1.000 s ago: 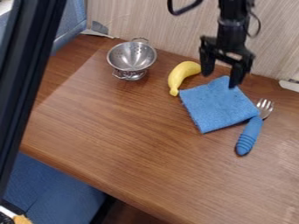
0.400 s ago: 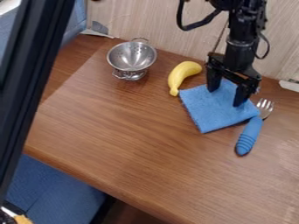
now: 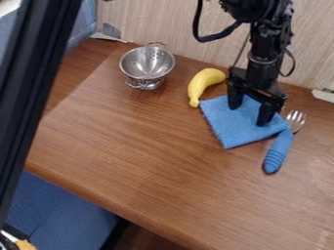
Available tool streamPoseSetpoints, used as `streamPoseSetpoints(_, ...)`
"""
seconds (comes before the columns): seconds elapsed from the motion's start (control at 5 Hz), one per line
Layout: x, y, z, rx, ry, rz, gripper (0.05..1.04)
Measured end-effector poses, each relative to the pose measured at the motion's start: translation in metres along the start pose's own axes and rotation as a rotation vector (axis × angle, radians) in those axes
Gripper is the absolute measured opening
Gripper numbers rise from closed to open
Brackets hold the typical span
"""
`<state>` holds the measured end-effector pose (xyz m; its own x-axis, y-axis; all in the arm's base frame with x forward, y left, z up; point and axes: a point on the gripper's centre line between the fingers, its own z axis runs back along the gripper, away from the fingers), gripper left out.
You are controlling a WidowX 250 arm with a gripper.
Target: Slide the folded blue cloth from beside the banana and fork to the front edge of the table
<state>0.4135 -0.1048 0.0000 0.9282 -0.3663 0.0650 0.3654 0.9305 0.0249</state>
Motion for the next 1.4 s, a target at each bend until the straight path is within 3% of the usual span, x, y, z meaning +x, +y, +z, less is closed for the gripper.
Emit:
streamPoseSetpoints(0.6, -0.047, -0.002, -0.002, 0.029, -0.040, 0.063, 1.001)
streamPoseSetpoints(1.4, -0.137, -0.036, 0.003, -0.029, 0.023, 0.116, 1.001)
